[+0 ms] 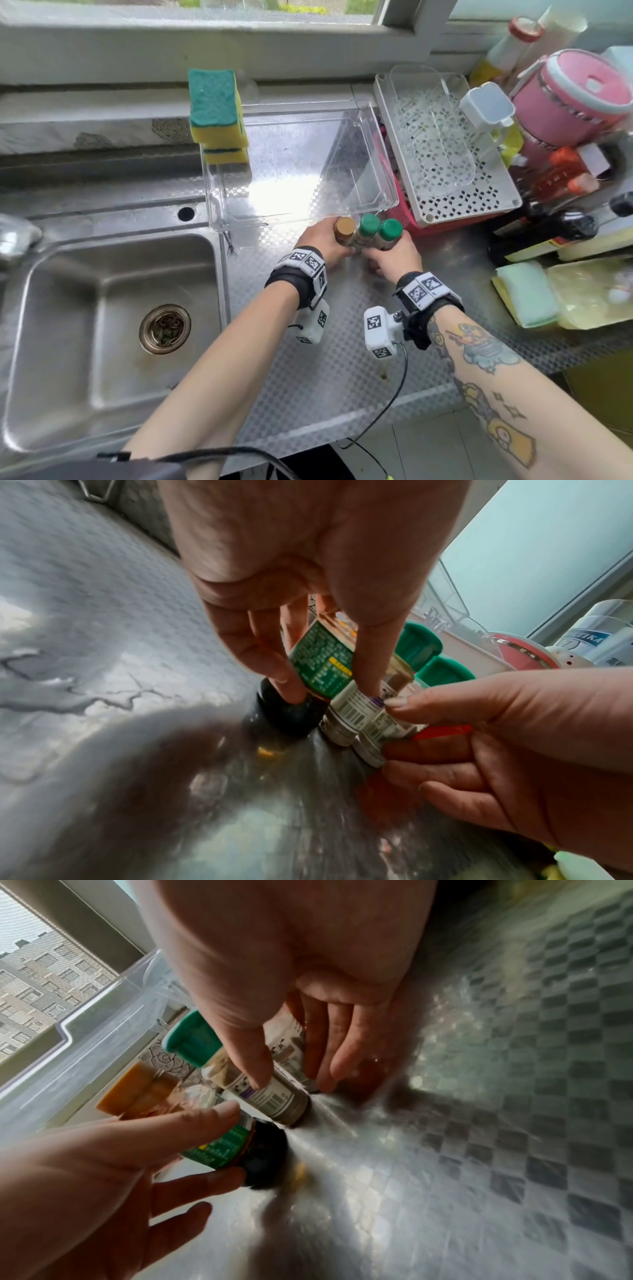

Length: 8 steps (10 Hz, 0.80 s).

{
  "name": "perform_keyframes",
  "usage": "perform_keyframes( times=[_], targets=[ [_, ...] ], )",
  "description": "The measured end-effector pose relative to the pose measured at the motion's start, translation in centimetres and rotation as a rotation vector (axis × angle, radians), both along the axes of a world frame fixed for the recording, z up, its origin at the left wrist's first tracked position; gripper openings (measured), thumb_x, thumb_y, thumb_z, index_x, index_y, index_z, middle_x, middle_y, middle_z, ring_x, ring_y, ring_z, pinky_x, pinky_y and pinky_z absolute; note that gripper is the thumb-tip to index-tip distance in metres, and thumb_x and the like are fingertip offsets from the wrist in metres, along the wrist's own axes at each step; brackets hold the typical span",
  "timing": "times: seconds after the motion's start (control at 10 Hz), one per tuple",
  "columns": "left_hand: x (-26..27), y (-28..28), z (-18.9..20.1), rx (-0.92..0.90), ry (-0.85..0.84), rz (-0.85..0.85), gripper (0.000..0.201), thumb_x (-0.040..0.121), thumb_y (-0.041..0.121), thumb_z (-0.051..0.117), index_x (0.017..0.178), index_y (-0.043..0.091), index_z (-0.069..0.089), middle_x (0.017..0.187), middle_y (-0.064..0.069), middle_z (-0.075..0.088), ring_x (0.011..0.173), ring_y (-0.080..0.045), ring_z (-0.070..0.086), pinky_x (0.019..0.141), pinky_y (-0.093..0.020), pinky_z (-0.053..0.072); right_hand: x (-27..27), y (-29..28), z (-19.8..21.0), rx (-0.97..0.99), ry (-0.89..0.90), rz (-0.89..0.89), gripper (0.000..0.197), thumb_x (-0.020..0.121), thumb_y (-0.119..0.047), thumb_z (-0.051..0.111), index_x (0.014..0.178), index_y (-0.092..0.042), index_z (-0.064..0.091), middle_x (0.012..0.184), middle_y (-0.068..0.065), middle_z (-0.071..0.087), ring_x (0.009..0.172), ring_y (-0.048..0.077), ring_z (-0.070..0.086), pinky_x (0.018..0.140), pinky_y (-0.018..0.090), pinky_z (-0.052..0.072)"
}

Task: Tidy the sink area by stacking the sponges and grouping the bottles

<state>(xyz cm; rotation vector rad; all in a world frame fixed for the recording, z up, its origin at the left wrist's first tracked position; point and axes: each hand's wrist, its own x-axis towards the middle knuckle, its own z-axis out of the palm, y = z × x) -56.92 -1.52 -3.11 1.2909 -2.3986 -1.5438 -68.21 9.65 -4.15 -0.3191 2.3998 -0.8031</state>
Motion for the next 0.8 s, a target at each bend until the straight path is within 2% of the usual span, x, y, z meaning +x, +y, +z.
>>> perform_keyframes(
  times=[0.2, 0.3, 0.4, 0.5, 0.6, 0.7, 0.8],
  targets=[
    [-0.5, -0.3, -0.4, 0.015, -0.019, -0.046, 0.043, 0.064, 0.026, 0.079, 0.104, 0.031, 0.062, 0.104, -0.001, 0.071, 0.097, -0.027, 0.065, 0.084, -0.032, 0.05, -1.3, -0.5, -0.9, -0.009, -0.001, 0.04, 0.074, 0.043, -0.042, 0.075, 0.114, -0.028, 0.056, 0.103, 0.007, 0.072, 0.094, 0.032, 0.07, 0.086, 0.047, 0.057],
    [-1.0, -0.3, -0.3, 0.007, -0.025, -0.072, 0.038, 0.063, 0.027, 0.075, 0.096, 0.038, 0.061, 0.1, 0.0, 0.072, 0.092, -0.027, 0.065, 0.081, -0.032, 0.051, -0.9, -0.7, 0.3, 0.011, 0.008, 0.063, 0.065, 0.061, -0.03, 0.078, 0.122, -0.019, 0.057, 0.115, 0.011, 0.069, 0.105, 0.032, 0.065, 0.095, 0.041, 0.051],
    [-1.1, -0.3, -0.1, -0.003, -0.026, -0.08, 0.034, 0.063, 0.026, 0.073, 0.086, 0.041, 0.054, 0.097, 0.0, 0.071, 0.092, -0.027, 0.066, 0.081, -0.035, 0.053, -0.8, -0.8, 0.5, 0.042, 0.014, 0.078, 0.06, 0.059, -0.037, 0.074, 0.114, -0.013, 0.064, 0.111, 0.015, 0.07, 0.105, 0.033, 0.066, 0.09, 0.037, 0.051],
    [-1.0, -0.1, -0.2, -0.021, -0.036, -0.067, 0.037, 0.065, 0.021, 0.074, 0.096, 0.033, 0.057, 0.099, -0.001, 0.071, 0.092, -0.027, 0.066, 0.082, -0.035, 0.053, -0.7, -0.6, 0.6, 0.044, 0.007, 0.074, 0.056, 0.062, -0.04, 0.075, 0.106, -0.007, 0.068, 0.108, 0.018, 0.071, 0.103, 0.034, 0.066, 0.089, 0.038, 0.052],
    [-0.5, 0.1, 0.0, -0.017, -0.056, -0.036, 0.055, 0.067, 0.017, 0.074, 0.117, 0.025, 0.055, 0.108, -0.006, 0.069, 0.098, -0.029, 0.066, 0.086, -0.036, 0.053, -0.7, 0.0, 0.4, 0.057, -0.007, 0.051, 0.055, 0.068, -0.036, 0.078, 0.11, -0.003, 0.065, 0.111, 0.019, 0.07, 0.106, 0.034, 0.065, 0.092, 0.04, 0.051],
    [0.6, 0.4, -0.5, 0.01, -0.061, -0.014, 0.071, 0.071, 0.017, 0.073, 0.135, 0.015, 0.042, 0.127, -0.012, 0.061, 0.113, -0.03, 0.06, 0.093, -0.033, 0.048, -0.8, 0.5, -1.6, 0.085, -0.023, 0.05, 0.067, 0.051, -0.048, 0.069, 0.105, -0.008, 0.067, 0.103, 0.016, 0.072, 0.096, 0.033, 0.069, 0.085, 0.046, 0.057],
    [2.6, 0.5, -0.8, 0.042, -0.066, 0.026, 0.077, 0.074, 0.02, 0.074, 0.14, 0.012, 0.037, 0.135, -0.012, 0.054, 0.121, -0.027, 0.055, 0.096, -0.032, 0.046, -1.0, 1.2, -4.2, 0.072, -0.041, 0.083, 0.05, 0.053, -0.047, 0.065, 0.09, -0.014, 0.064, 0.095, 0.016, 0.073, 0.089, 0.036, 0.071, 0.08, 0.049, 0.059]
  ],
)
